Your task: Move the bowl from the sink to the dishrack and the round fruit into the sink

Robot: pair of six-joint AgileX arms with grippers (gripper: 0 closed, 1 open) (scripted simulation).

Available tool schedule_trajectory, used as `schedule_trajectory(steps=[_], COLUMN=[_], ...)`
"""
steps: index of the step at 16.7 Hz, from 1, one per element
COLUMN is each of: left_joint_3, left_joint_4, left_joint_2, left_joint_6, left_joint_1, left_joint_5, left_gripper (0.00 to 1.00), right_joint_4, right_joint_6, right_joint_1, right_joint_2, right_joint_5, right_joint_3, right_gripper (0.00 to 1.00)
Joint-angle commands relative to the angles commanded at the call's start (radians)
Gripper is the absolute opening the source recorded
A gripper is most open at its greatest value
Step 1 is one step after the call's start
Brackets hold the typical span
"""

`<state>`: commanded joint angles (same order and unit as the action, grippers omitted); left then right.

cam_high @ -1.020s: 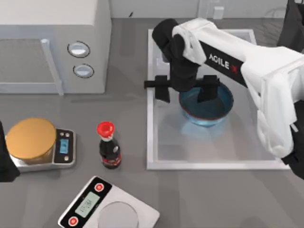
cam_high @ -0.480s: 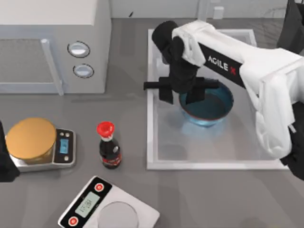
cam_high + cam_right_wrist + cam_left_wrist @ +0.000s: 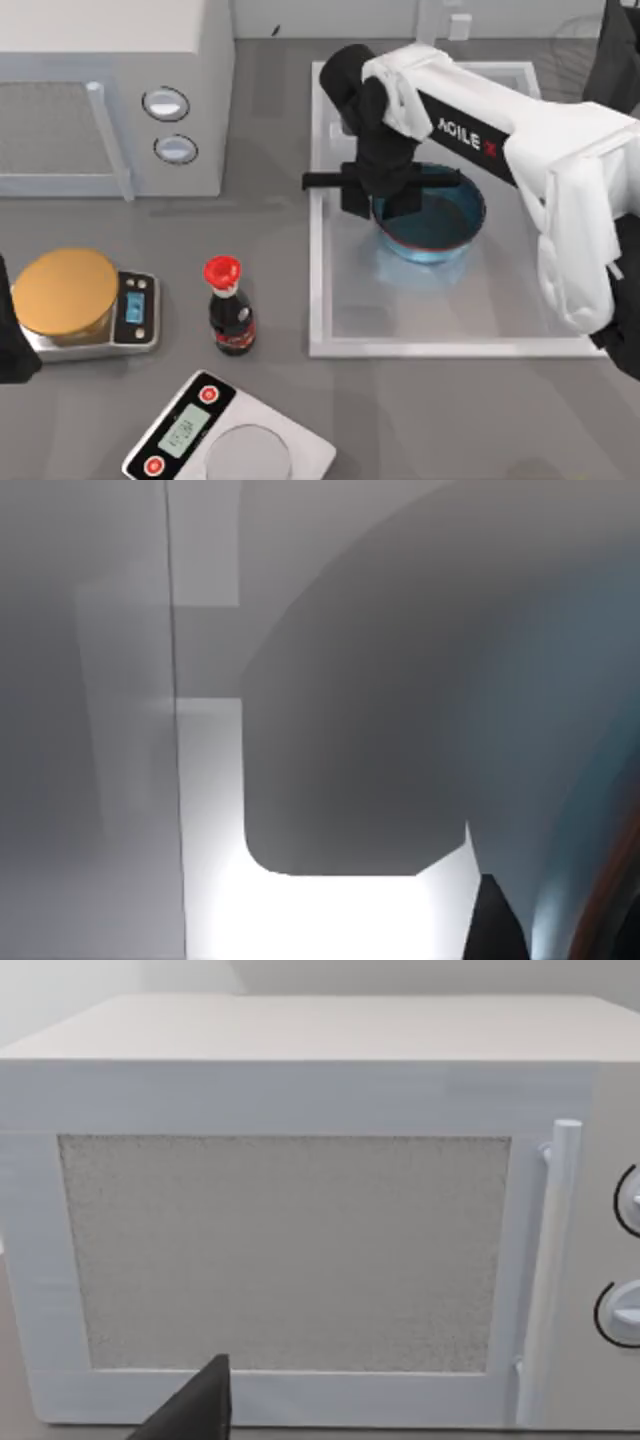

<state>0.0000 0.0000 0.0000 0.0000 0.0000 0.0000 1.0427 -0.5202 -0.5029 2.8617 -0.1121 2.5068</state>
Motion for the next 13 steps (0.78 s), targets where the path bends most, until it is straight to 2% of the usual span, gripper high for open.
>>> schedule_trajectory(steps=[7,13], left_joint_3=[0.000,0.000], left_joint_4=[0.000,0.000], left_joint_2=[0.000,0.000], left_joint_6=[0.000,0.000], left_joint_1=[0.000,0.000], left_joint_5=[0.000,0.000], left_gripper=[1.00,1.00], right_joint_4=[0.030,0.195], right_joint_6=[-0.027,-0.178], right_joint_1=[-0.026,-0.178], right_joint_2=[-0.037,-0.375], right_joint_5=[-0.004,-0.023], right_joint_3=[-0.037,-0.233], right_gripper=[0.00,0.00])
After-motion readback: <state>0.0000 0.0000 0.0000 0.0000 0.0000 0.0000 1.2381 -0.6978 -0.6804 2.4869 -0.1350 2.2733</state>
